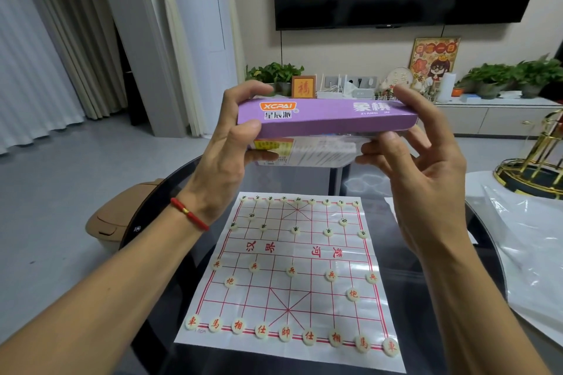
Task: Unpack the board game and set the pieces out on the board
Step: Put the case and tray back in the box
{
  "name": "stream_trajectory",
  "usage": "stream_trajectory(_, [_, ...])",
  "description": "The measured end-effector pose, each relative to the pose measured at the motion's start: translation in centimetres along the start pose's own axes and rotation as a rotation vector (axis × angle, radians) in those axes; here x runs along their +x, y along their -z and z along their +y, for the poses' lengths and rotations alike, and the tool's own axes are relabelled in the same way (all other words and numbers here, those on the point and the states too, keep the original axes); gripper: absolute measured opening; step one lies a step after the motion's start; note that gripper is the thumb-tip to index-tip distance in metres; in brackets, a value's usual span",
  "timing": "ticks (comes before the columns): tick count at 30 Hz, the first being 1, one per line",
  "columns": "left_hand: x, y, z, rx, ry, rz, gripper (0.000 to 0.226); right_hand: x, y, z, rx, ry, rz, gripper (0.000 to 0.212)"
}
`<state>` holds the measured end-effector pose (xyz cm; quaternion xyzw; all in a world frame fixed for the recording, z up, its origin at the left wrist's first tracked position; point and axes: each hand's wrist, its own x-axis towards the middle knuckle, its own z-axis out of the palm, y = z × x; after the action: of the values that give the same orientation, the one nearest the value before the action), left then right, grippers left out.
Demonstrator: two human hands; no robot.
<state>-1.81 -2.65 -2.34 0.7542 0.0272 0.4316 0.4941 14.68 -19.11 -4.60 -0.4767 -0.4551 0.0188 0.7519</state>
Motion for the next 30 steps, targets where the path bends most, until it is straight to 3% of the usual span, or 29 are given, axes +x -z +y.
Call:
stream_trajectory(12, [0.1, 0.2, 0.0, 0.129, -0.097, -0.024, 0.031, 0.1, 0.2, 0.1, 0.015, -0.001, 0.017, 0.049])
stream_trajectory(30, [-0.2, 1.0, 0.2, 0.115, -0.058, -0.155, 0.027, 0.3, 0.4, 0.5, 0.061, -0.015, 0.045, 0.046])
